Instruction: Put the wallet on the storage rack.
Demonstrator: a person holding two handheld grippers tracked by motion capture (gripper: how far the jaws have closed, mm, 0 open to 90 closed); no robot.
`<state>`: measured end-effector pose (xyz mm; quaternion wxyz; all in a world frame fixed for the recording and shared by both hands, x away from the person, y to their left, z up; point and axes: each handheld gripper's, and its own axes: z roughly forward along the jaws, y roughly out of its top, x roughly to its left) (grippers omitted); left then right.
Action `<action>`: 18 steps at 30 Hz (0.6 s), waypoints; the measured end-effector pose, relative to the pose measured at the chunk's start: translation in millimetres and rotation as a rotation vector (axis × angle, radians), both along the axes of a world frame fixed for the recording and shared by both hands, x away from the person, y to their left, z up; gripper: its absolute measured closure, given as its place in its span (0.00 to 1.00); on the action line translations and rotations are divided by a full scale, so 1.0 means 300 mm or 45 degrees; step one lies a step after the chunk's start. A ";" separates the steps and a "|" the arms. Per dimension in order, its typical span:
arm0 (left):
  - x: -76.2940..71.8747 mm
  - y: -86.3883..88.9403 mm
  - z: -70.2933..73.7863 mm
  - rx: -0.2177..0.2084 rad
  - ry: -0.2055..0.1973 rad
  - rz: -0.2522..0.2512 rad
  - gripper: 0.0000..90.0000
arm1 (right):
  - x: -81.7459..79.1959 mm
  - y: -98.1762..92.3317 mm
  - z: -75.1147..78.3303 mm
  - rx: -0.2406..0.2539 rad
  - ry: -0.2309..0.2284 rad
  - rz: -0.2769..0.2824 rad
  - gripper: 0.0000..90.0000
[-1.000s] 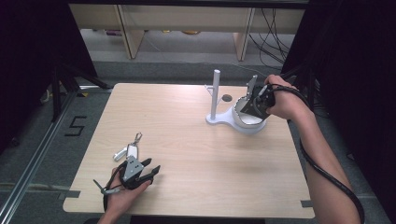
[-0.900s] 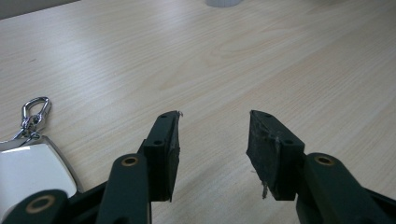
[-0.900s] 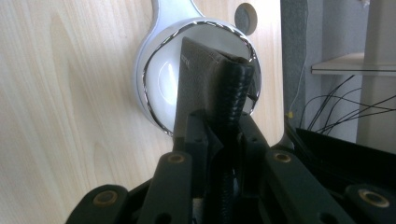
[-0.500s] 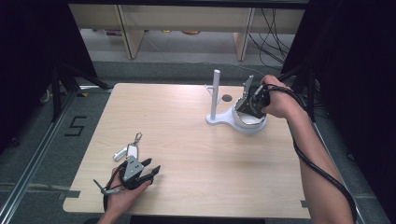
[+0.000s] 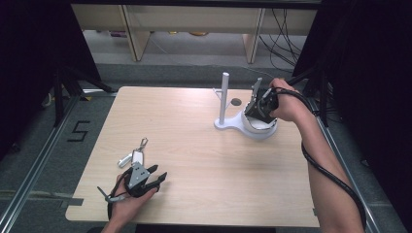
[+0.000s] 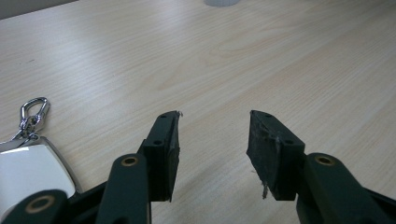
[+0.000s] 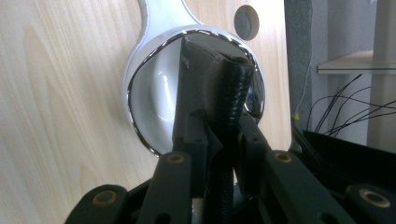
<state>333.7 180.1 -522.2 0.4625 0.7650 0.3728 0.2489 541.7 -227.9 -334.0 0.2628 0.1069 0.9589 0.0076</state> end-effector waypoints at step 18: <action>0.000 0.000 0.000 -0.001 0.003 0.001 0.59 | 0.037 -0.020 -0.081 0.025 0.071 -0.049 0.84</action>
